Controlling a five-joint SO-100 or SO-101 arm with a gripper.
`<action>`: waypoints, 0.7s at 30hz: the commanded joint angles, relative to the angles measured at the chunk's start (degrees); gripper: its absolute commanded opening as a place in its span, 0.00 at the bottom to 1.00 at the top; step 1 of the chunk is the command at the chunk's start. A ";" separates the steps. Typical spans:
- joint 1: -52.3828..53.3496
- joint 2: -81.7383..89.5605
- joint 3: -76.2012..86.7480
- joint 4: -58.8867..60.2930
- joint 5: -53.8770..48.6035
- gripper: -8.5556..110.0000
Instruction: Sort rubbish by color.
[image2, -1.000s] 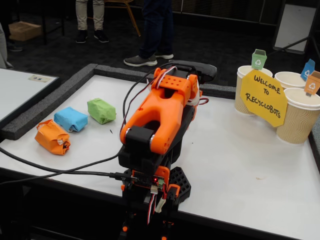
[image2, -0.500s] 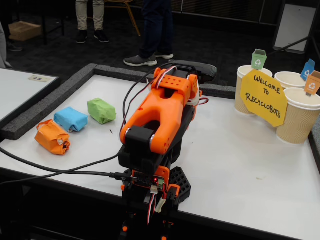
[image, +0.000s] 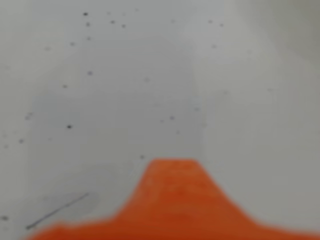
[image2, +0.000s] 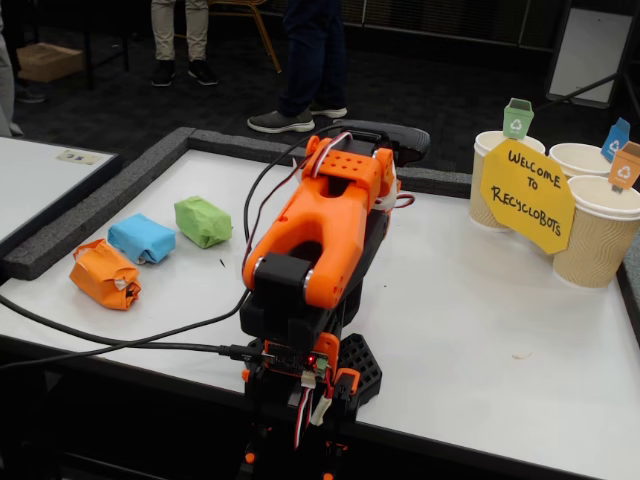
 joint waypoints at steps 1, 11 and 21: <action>-1.76 1.67 -2.20 -1.67 0.35 0.08; -3.08 1.58 -10.90 -1.58 0.26 0.08; -1.32 1.58 -25.40 3.08 0.18 0.08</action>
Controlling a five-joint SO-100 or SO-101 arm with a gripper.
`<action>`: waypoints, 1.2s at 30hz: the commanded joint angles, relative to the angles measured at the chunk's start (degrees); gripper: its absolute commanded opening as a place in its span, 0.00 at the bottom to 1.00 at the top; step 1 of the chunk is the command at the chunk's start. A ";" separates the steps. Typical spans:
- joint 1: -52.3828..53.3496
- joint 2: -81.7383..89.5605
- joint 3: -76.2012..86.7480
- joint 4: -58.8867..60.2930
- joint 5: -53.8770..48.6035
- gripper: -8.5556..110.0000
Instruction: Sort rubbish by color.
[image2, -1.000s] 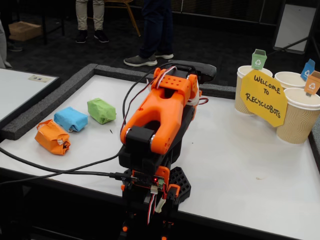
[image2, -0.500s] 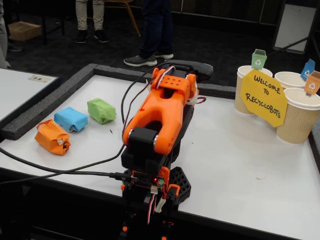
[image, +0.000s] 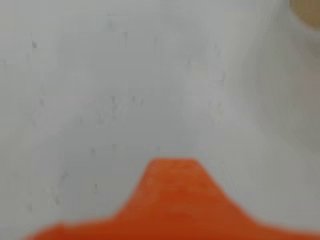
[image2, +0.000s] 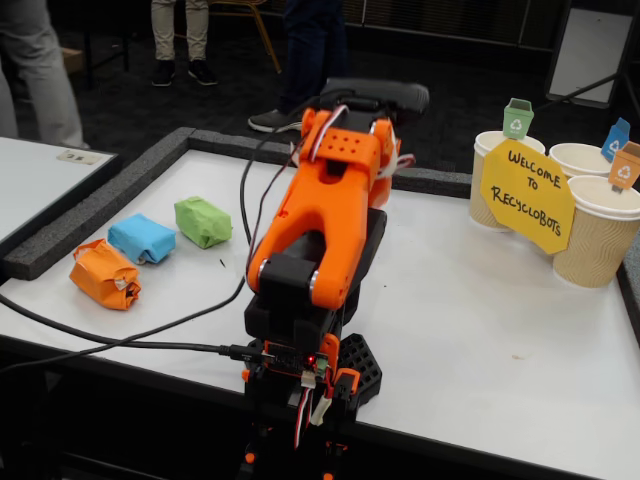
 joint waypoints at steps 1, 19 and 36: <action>0.70 1.58 -14.06 1.67 0.18 0.08; -5.36 -5.01 -43.77 14.94 0.18 0.08; -8.53 -37.53 -78.13 26.54 0.88 0.08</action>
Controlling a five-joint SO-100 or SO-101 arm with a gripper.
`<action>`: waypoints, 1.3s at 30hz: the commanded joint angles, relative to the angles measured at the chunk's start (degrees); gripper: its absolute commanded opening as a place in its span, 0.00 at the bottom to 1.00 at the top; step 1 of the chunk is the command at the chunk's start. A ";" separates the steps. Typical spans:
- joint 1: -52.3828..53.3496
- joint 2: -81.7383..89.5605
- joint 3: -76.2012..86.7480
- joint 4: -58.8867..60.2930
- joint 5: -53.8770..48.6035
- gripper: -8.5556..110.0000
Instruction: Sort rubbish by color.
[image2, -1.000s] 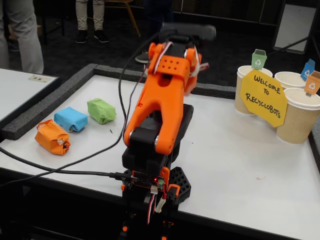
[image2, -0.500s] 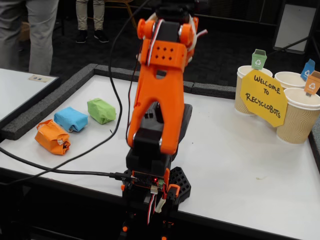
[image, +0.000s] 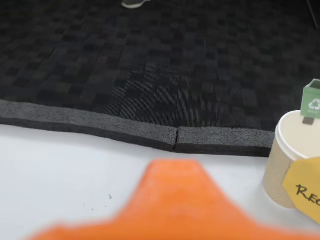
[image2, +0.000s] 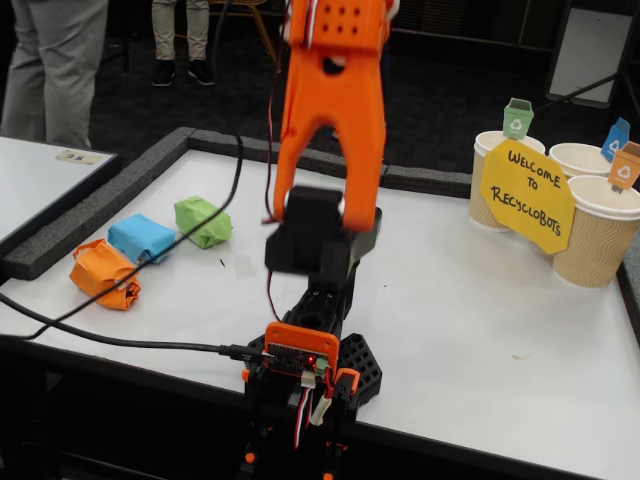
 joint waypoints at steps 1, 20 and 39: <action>-2.02 -11.69 -11.34 2.81 0.88 0.08; -32.61 -29.36 -6.24 4.04 0.88 0.08; -47.64 -32.17 0.35 3.96 0.44 0.08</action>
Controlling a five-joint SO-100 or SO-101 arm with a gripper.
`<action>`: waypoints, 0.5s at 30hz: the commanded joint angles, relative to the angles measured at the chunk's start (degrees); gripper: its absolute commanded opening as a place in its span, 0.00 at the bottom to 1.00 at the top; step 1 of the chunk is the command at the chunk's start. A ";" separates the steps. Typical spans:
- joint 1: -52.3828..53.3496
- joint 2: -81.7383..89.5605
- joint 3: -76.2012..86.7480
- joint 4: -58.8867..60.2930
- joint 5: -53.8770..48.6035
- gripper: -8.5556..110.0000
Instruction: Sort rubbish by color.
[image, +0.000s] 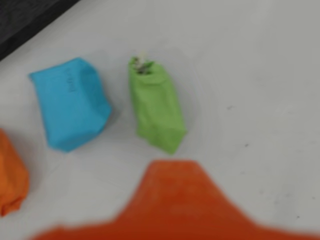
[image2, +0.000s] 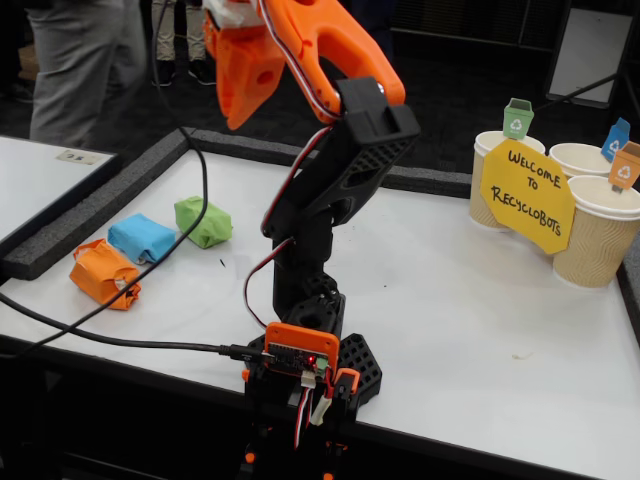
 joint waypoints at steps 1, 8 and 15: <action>-5.10 0.18 -1.49 0.18 0.35 0.08; -15.73 0.18 -1.05 0.18 0.09 0.08; -21.36 0.35 2.81 0.18 -0.70 0.08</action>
